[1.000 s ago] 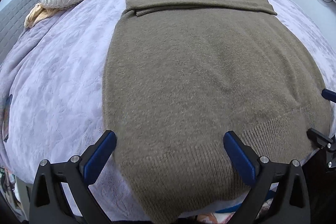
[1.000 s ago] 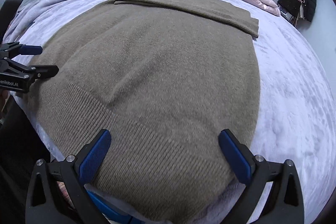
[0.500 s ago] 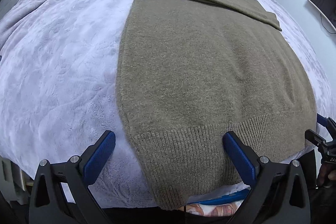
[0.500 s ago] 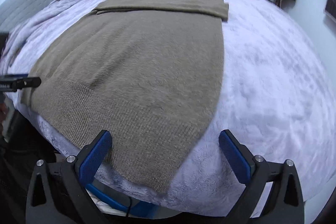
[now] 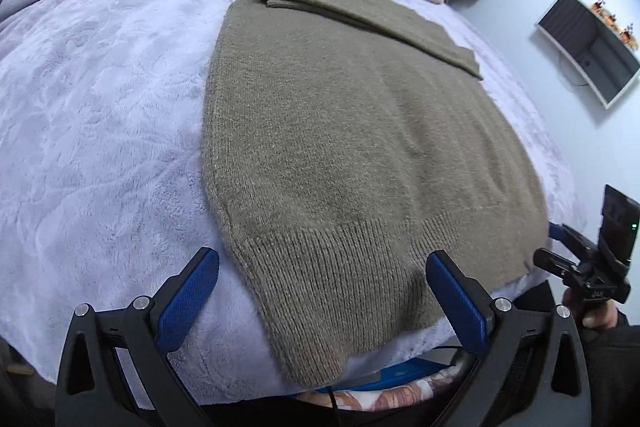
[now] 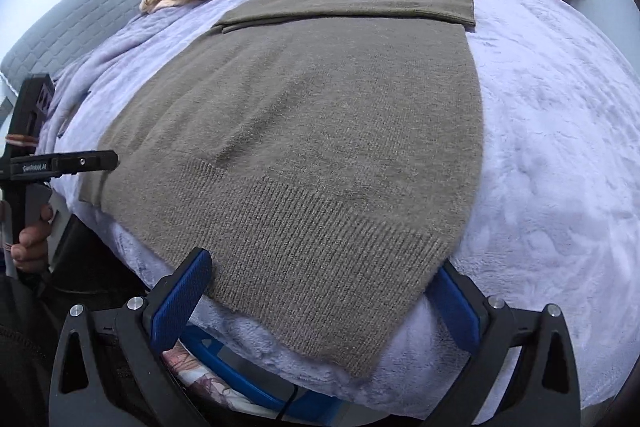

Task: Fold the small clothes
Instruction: 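Close both tools on the ribbed sweater hem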

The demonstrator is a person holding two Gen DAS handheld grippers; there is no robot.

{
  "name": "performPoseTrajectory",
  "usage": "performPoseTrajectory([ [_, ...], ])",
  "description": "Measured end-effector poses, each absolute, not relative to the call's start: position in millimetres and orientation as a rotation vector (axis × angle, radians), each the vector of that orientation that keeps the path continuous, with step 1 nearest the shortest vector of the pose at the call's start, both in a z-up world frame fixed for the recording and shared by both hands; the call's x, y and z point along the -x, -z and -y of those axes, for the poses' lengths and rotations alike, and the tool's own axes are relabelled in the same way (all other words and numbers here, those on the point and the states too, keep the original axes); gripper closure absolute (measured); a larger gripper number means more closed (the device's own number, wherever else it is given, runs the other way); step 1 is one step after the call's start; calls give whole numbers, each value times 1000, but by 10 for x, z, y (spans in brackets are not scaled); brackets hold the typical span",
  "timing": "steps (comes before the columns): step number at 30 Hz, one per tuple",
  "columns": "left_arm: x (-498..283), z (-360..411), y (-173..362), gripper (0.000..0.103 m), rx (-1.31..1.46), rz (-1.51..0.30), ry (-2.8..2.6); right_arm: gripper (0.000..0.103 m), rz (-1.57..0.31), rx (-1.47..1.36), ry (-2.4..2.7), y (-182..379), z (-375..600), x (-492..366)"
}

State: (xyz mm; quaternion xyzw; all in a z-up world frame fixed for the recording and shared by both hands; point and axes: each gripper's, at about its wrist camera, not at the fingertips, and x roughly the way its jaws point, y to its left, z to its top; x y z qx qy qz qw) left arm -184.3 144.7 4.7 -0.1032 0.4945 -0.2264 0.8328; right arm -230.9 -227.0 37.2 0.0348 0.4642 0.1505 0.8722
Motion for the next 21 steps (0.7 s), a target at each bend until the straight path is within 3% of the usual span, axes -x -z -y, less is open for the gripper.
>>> performPoseTrajectory([
  [17,1803,-1297,-69,1,297,-1047,557,1,-892,-206,-422,-371,2409,2374],
  [19,1799,-1298,-66,1,301,-1044,555,6,-880,-218,-454,-392,2403,2375],
  [21,1806,-1346,-86,8,328,-1033,555,16,-880,-213,-495,-414,2390,2378],
])
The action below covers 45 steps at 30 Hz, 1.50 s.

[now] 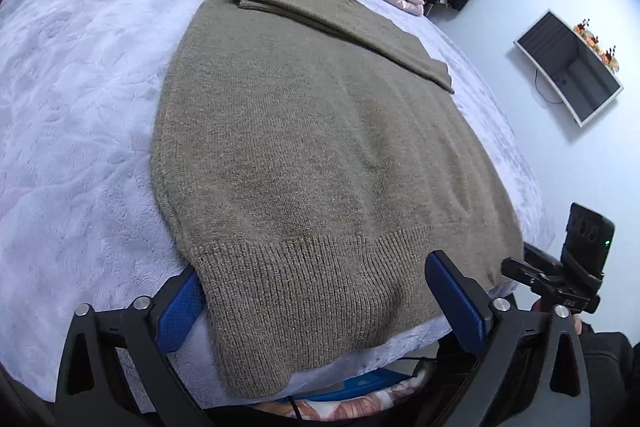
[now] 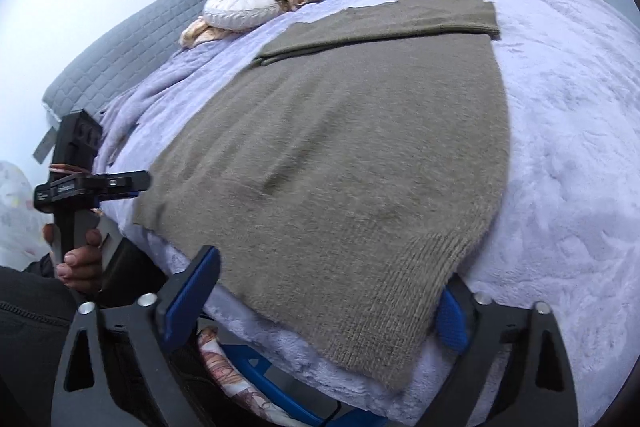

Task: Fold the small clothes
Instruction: 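Close both tools on the ribbed sweater hem, then lift the hem with both tools and fold it over toward the collar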

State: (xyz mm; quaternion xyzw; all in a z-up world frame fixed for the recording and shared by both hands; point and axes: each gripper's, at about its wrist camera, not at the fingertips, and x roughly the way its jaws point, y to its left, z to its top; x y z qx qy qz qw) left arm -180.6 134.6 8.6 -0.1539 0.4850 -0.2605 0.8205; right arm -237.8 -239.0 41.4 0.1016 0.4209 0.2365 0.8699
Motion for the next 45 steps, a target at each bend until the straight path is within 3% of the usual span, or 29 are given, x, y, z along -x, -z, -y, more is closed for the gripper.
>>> performPoseTrajectory([
  [2,1796,-1380,-88,27,336,-1033,538,24,-892,-208,-506,-407,2405,2371],
  [6,1823,-1417,-80,44,306,-1031,505,37,-901,-284,-507,-372,2544,2356],
  [7,1832,-1426,-85,53,298,-1026,498,38,-903,-303,-512,-364,2560,2344],
  [10,1821,-1460,-68,54,320,-1028,494,42,-912,-290,-517,-343,2524,2340],
  [12,1791,-1447,-21,54,320,-1037,474,52,-914,-289,-526,-344,2507,2333],
  [15,1797,-1409,-47,54,288,-1032,459,52,-921,-286,-520,-298,2499,2298],
  [16,1809,-1402,-72,62,282,-1030,450,52,-919,-283,-517,-277,2497,2283],
  [17,1819,-1394,-95,77,275,-1026,448,52,-919,-282,-516,-264,2495,2272],
  [19,1814,-1373,-137,86,271,-1041,459,59,-917,-270,-508,-287,2485,2266],
  [20,1810,-1361,-169,89,264,-1043,456,71,-920,-258,-498,-305,2476,2262],
  [21,1809,-1355,-198,89,259,-1042,457,88,-923,-258,-495,-329,2486,2267],
  [22,1802,-1349,-227,89,256,-1041,456,94,-923,-276,-506,-365,2507,2277],
  [45,1352,-1270,-826,89,328,-910,458,97,-735,-299,-479,-1049,2605,1877],
])
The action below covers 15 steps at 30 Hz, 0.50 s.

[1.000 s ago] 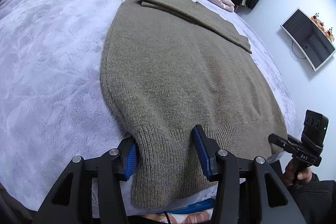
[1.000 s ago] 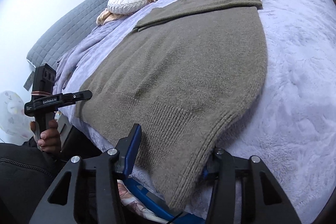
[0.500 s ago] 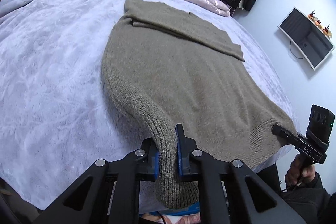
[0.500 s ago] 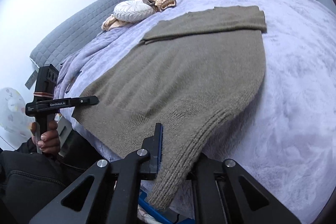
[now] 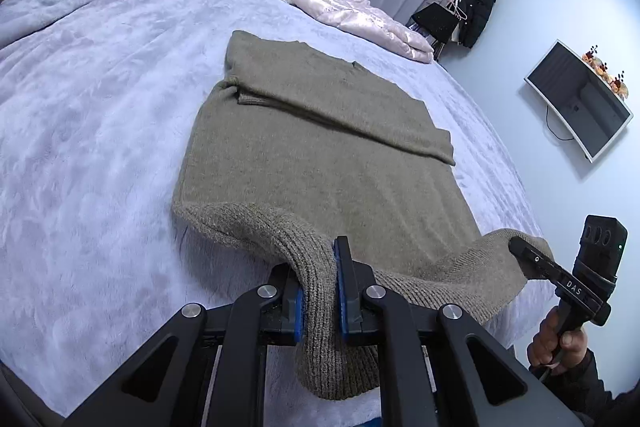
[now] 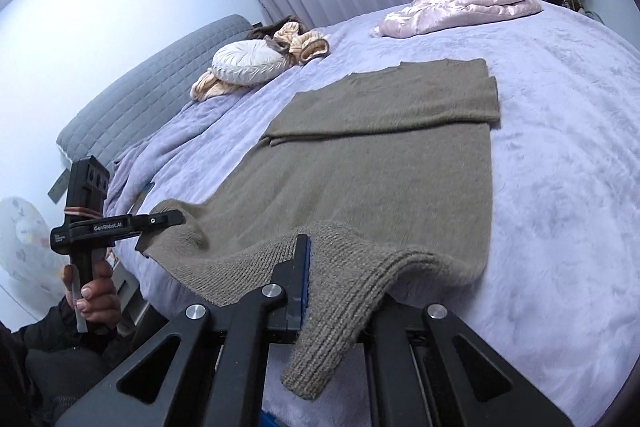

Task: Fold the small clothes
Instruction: 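Lift the hem with both tools and fold it over toward the collar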

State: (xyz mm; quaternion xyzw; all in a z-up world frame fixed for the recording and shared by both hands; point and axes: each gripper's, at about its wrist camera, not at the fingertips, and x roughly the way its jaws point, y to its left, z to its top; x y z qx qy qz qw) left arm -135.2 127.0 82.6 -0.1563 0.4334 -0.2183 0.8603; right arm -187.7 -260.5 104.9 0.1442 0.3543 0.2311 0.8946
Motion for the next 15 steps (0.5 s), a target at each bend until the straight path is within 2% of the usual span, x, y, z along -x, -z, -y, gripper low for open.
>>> performPoseTrajectory([
  [15,757,-1198,-1014,89,353,-927,406,97,-713,-268,-385,-1316,2625,1444],
])
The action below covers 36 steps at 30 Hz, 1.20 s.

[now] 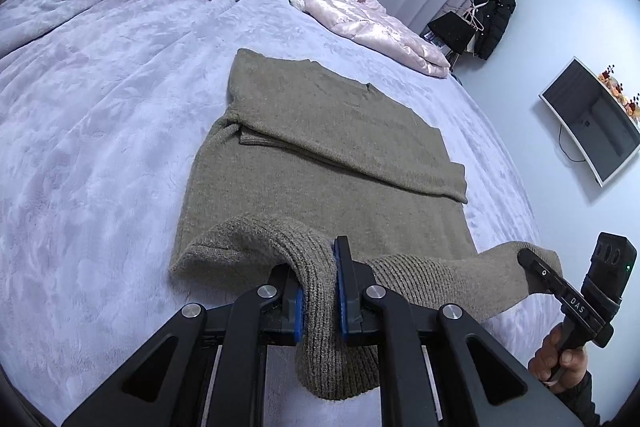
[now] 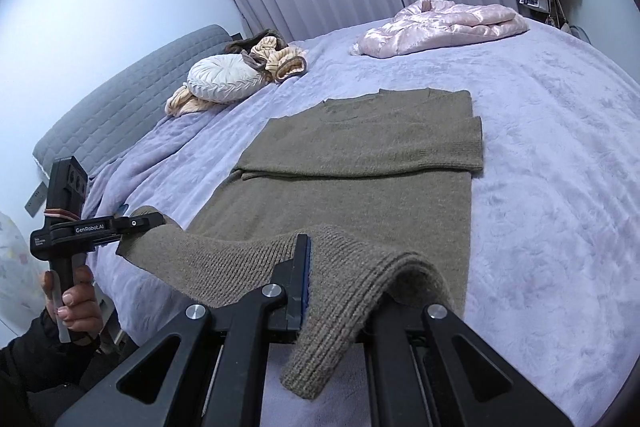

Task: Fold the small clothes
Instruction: 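Lift the hem with both tools and fold it over toward the collar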

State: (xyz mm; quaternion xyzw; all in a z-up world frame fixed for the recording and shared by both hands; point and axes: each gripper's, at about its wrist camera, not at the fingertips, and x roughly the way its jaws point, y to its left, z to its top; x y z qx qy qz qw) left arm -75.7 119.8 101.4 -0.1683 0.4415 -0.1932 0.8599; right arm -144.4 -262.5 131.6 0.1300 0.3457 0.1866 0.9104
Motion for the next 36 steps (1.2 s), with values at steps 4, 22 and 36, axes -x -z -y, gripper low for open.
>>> performPoseTrajectory([
  [4,624,-1146,-1063,89,347,-930,394,97,-716,-255,-364,-1387,2621,1291],
  [22,-41,-926,-1256,89,308,-946,361,97,-756,-265,-291,-1514,2754,558],
  [36,-639,-885,-1284,89,346,-959,332,97,-765,-263,-252,-1621,2830,-20],
])
